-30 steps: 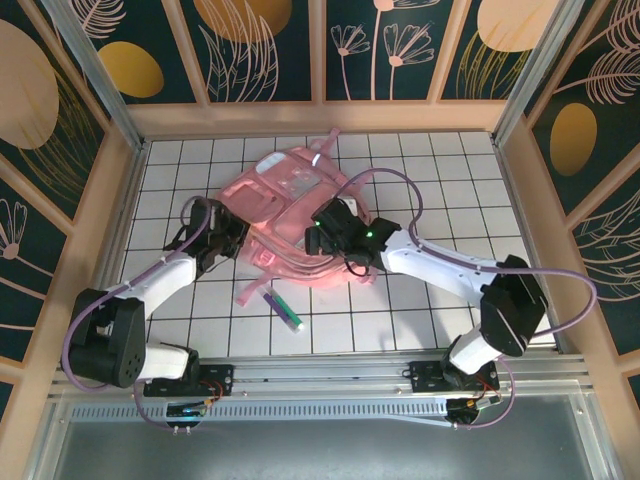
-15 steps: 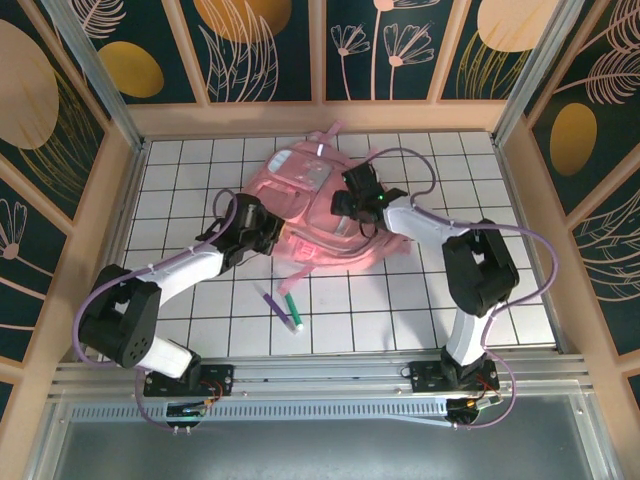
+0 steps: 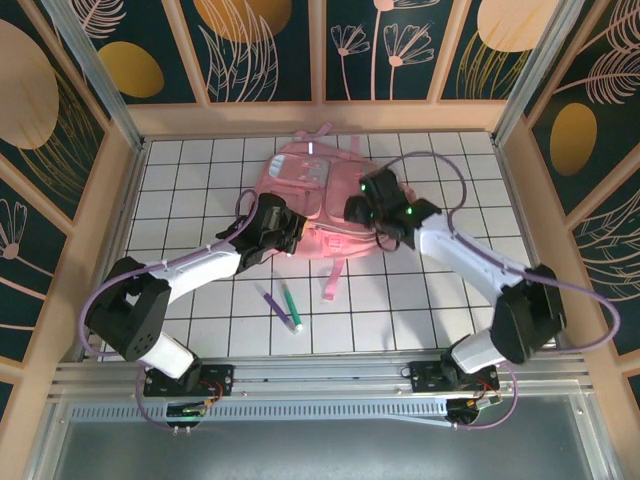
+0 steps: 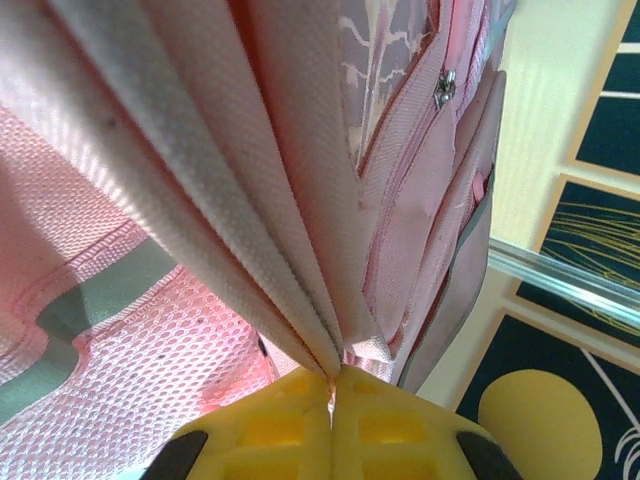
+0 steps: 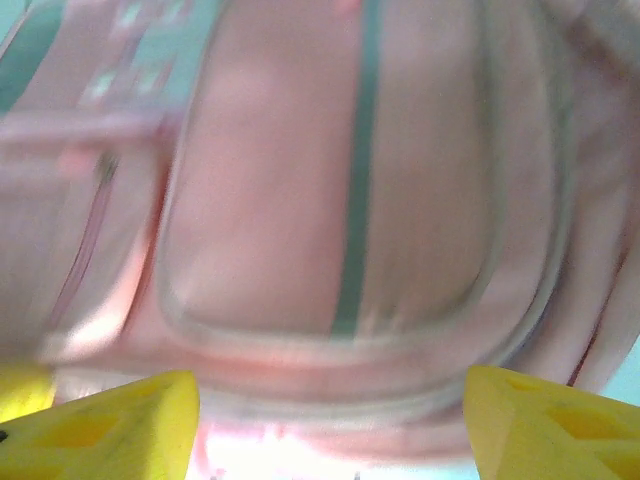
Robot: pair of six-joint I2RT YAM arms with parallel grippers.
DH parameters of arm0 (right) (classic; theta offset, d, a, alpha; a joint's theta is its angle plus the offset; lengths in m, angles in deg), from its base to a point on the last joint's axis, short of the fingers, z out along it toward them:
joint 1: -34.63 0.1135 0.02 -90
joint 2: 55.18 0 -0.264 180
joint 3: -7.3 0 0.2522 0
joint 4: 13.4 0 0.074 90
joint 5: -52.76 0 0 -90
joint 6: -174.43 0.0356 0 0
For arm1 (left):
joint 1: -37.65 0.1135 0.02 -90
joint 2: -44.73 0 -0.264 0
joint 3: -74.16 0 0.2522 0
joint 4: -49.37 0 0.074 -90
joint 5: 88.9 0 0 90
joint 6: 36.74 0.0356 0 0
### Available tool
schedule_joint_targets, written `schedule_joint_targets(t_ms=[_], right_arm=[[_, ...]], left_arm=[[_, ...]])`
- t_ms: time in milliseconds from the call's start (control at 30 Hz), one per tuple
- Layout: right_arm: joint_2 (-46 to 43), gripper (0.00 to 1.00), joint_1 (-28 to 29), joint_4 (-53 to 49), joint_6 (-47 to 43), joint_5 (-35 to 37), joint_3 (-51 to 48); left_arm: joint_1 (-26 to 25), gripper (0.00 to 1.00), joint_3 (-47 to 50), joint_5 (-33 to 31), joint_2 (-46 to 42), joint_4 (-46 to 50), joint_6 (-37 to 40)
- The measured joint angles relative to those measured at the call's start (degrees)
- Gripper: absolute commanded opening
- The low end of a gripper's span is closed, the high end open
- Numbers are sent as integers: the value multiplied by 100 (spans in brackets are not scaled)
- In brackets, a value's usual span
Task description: Pack the student bag
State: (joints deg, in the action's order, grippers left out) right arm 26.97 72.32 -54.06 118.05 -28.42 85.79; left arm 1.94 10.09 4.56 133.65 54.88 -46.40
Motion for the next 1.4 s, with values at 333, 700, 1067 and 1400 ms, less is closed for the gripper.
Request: schedule_joint_targets(t_ms=[333, 700, 1067, 1400], right_arm=[[643, 46, 1320, 492, 345, -678, -188], [1318, 46, 1325, 1285, 476, 166, -59], [2046, 46, 1515, 1016, 575, 1102, 579], [2044, 44, 1567, 192, 553, 1624, 1093]], left_arm=[[0, 0, 0, -11, 0, 107, -295], [0, 0, 24, 42, -131, 122, -400], [-11, 0, 81, -133, -286, 92, -485], [-44, 0, 103, -140, -317, -7, -527]])
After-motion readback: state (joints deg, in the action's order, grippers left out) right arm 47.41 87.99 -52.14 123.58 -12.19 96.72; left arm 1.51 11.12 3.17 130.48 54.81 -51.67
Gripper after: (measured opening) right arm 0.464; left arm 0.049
